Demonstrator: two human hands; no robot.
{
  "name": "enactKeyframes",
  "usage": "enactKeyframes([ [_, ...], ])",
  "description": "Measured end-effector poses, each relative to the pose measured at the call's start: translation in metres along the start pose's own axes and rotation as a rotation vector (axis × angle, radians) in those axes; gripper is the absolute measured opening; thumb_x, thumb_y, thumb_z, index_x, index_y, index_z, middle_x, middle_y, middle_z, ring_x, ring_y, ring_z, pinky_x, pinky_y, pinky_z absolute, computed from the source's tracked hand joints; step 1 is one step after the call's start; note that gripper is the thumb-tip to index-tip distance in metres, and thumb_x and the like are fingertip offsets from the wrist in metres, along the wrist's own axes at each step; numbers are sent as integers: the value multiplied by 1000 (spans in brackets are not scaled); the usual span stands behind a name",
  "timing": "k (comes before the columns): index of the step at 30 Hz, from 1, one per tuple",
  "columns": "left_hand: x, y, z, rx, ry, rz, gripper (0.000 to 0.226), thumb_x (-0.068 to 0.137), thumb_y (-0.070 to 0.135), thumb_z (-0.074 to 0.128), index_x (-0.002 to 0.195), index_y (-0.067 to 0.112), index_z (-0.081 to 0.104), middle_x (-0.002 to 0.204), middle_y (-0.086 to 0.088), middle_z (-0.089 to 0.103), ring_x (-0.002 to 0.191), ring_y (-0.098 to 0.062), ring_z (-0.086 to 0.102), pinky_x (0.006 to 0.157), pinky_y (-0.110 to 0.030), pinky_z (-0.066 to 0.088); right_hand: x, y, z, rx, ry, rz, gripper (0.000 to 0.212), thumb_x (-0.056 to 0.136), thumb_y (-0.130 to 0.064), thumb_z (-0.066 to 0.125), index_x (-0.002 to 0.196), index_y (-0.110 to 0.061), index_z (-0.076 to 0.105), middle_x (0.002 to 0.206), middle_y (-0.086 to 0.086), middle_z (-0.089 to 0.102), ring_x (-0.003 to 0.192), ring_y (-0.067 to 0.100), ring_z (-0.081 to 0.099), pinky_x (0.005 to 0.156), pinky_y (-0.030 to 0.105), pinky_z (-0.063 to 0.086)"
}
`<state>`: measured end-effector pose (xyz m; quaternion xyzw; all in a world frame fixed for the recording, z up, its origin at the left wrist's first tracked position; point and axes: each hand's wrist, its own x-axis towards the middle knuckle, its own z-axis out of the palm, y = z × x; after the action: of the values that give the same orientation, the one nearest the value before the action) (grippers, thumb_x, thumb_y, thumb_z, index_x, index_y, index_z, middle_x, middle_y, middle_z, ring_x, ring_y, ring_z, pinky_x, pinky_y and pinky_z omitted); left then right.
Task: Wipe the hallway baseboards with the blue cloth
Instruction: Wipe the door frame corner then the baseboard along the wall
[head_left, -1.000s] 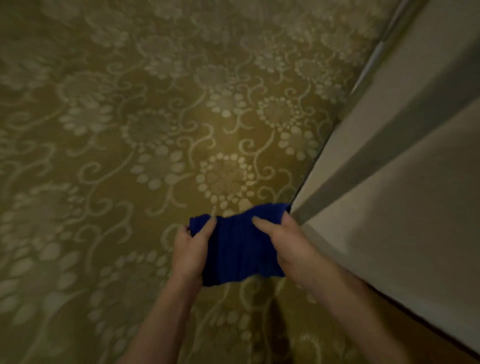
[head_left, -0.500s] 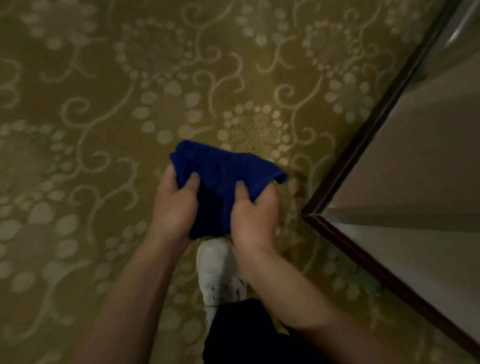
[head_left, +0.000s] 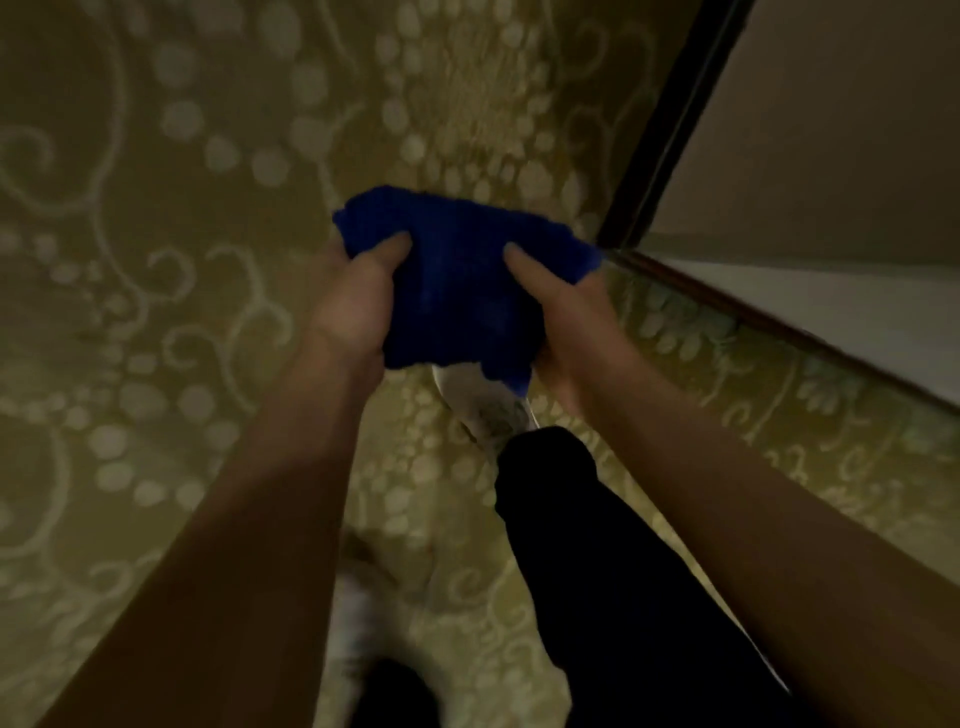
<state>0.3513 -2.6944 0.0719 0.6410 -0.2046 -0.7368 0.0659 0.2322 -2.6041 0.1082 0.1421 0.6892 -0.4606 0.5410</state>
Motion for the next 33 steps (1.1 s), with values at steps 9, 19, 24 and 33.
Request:
enactKeyframes([
  [9,-69,117,-47,182,-130,95,19,97,19,58,113,28,64,109,3,72,97,-18,72,83,-38,60,-77,-45,100,319,171,-22,35,90,-6,61,126,-10,57,117,14,67,98,27,69,68,36,60],
  [19,-104,227,19,630,-280,266,12,96,34,58,104,37,66,100,14,72,94,-8,69,87,-34,57,-115,-109,143,516,624,-306,18,95,-26,57,111,-34,56,105,-17,61,99,-2,61,92,25,49],
  [24,-61,263,63,673,-296,68,27,85,38,71,112,31,69,103,8,76,94,-14,74,83,-39,60,-69,-141,136,607,656,-320,18,96,-23,55,93,-41,55,94,-18,64,86,-7,64,83,23,53],
  [33,-20,312,134,872,-433,47,34,87,34,70,121,33,65,111,9,74,101,-15,72,82,-40,59,-30,-174,127,1272,432,-154,33,88,-23,66,120,-15,64,114,6,71,104,23,69,90,44,55],
])
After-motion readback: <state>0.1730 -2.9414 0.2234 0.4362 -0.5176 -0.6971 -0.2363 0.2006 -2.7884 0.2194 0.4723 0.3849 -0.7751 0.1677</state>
